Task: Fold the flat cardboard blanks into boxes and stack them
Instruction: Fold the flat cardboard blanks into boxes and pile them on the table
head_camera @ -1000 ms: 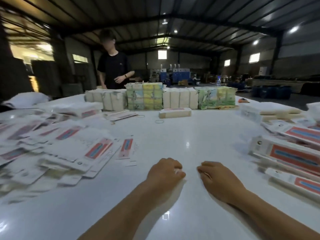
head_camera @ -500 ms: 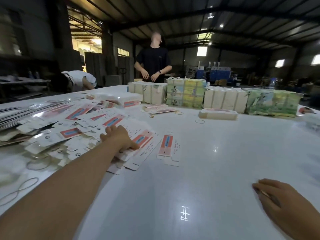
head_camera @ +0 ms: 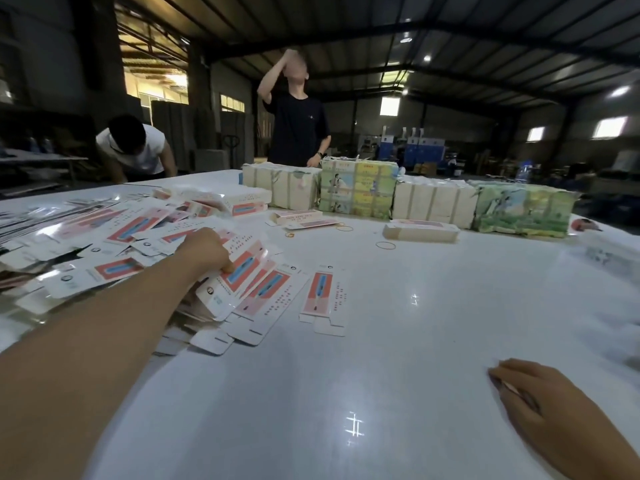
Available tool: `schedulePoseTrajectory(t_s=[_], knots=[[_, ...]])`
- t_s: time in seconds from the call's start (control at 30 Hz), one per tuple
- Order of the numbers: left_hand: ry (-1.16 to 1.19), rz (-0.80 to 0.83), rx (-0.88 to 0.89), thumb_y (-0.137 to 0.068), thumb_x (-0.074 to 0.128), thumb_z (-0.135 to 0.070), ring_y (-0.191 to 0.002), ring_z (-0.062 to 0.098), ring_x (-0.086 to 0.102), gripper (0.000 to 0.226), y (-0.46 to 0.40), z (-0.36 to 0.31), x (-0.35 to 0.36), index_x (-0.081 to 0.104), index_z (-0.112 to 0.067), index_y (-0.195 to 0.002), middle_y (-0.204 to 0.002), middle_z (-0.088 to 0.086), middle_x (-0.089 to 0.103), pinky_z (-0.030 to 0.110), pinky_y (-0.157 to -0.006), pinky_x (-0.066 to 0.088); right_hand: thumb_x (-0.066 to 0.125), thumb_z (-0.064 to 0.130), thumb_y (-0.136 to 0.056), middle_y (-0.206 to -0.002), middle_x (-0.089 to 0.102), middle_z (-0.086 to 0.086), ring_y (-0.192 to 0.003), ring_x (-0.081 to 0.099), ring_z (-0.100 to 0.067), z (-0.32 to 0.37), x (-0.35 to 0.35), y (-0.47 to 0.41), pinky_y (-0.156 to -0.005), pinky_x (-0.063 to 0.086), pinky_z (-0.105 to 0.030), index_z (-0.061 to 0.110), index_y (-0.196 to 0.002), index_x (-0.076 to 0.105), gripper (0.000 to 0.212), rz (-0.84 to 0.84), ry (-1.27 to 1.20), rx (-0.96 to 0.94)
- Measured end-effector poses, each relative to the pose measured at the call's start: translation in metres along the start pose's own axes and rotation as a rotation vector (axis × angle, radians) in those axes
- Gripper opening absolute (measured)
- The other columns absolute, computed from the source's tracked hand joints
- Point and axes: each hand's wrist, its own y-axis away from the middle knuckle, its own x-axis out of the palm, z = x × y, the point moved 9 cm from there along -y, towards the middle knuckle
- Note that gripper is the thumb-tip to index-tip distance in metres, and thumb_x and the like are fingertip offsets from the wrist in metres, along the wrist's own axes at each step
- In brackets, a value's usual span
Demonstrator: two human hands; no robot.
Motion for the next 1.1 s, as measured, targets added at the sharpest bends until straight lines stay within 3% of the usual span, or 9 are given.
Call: schedulePoseTrajectory(t_s=[0.17,0.33,0.5,0.6,0.7,0.87,0.97,1.03,1.1], knots=[[0.173,0.283,0.117,-0.085,0.068,-0.018,-0.073,0.011,0.065,0.040,0.036,-0.030,0.004,0.058,-0.018,-0.124,-0.093,-0.004,0.065,0.024,-0.053,0.048,0.056,0.023,-0.092,-0.128,0.058,0.008,-0.123,0.048,-0.014,0.010,0.001,-0.002,-0.098,0.035,-0.024,0.024,-0.117,0.068,0.028,-0.004,0.069,-0.073],[0.388,0.646,0.326,-0.090,0.060,-0.010,-0.080,0.015,0.072,0.025,0.123,-0.120,0.068,0.064,-0.032,-0.101,-0.086,-0.008,0.074,0.026,-0.055,0.056,0.048,0.024,-0.096,-0.124,0.060,0.010,-0.115,0.053,-0.012,0.010,0.005,-0.006,-0.092,0.038,-0.019,0.023,-0.115,0.067,0.028,0.034,0.023,-0.116],[0.370,0.858,0.465,-0.090,0.060,-0.011,-0.082,0.010,0.071,0.033,0.212,-0.181,0.143,0.063,-0.044,-0.093,-0.086,-0.014,0.073,0.025,-0.061,0.056,0.041,0.038,-0.100,-0.075,0.072,-0.010,-0.056,0.064,-0.019,-0.038,-0.017,0.006,-0.045,0.046,-0.026,0.013,-0.085,0.066,0.038,-0.123,-1.233,0.447],[0.340,0.897,0.523,-0.091,0.060,-0.016,-0.084,0.007,0.070,0.032,0.239,-0.192,0.162,0.063,-0.048,-0.095,-0.088,-0.017,0.072,0.025,-0.062,0.056,0.042,0.032,-0.100,-0.059,0.066,-0.012,-0.039,0.053,-0.019,-0.043,-0.020,0.013,-0.034,0.034,-0.022,0.005,-0.081,0.057,0.036,-0.061,-1.431,0.505],[0.245,0.719,0.599,-0.091,0.059,-0.031,-0.084,0.005,0.068,0.029,0.244,-0.192,0.164,0.058,-0.041,-0.119,-0.093,-0.018,0.069,0.023,-0.067,0.055,0.047,0.012,-0.097,-0.059,0.068,-0.013,-0.039,0.052,-0.018,-0.035,-0.020,0.014,-0.036,0.039,-0.022,0.003,-0.076,0.050,0.023,-0.054,-1.302,0.439],[-0.190,0.281,0.908,-0.058,0.048,-0.083,-0.102,0.009,0.046,0.104,0.277,-0.210,0.161,0.020,-0.034,-0.146,-0.128,-0.011,0.040,0.032,-0.094,0.046,0.049,0.012,-0.098,-0.071,0.072,-0.013,-0.046,0.058,-0.022,-0.017,-0.022,0.017,-0.044,0.048,-0.027,0.005,-0.070,0.052,0.029,-0.048,-1.210,0.298],[-0.192,0.101,0.963,-0.067,0.058,-0.075,-0.096,0.009,0.049,0.095,0.287,-0.219,0.156,0.024,-0.031,-0.142,-0.125,-0.011,0.044,0.023,-0.085,0.046,0.048,0.018,-0.099,-0.080,0.072,-0.008,-0.052,0.062,-0.017,-0.008,-0.030,0.020,-0.049,0.052,-0.024,0.008,-0.107,0.059,0.017,-0.095,-1.120,0.197],[-0.143,0.031,0.932,-0.071,0.061,-0.068,-0.091,0.009,0.051,0.085,0.286,-0.219,0.149,0.028,-0.030,-0.140,-0.121,-0.010,0.047,0.017,-0.075,0.044,0.050,0.024,-0.098,-0.095,0.066,0.005,-0.068,0.066,-0.008,-0.011,-0.043,0.020,-0.054,0.053,-0.018,0.040,-0.134,0.038,0.041,-0.235,-0.955,0.127],[-0.116,-0.035,0.900,-0.072,0.062,-0.066,-0.088,0.009,0.050,0.084,0.283,-0.217,0.139,0.029,-0.029,-0.139,-0.119,-0.009,0.048,0.016,-0.070,0.041,0.046,0.034,-0.097,-0.118,0.045,0.018,-0.093,0.061,-0.002,-0.004,-0.056,0.023,-0.067,0.053,-0.012,0.054,-0.135,0.024,0.048,-0.334,-0.658,0.015]])
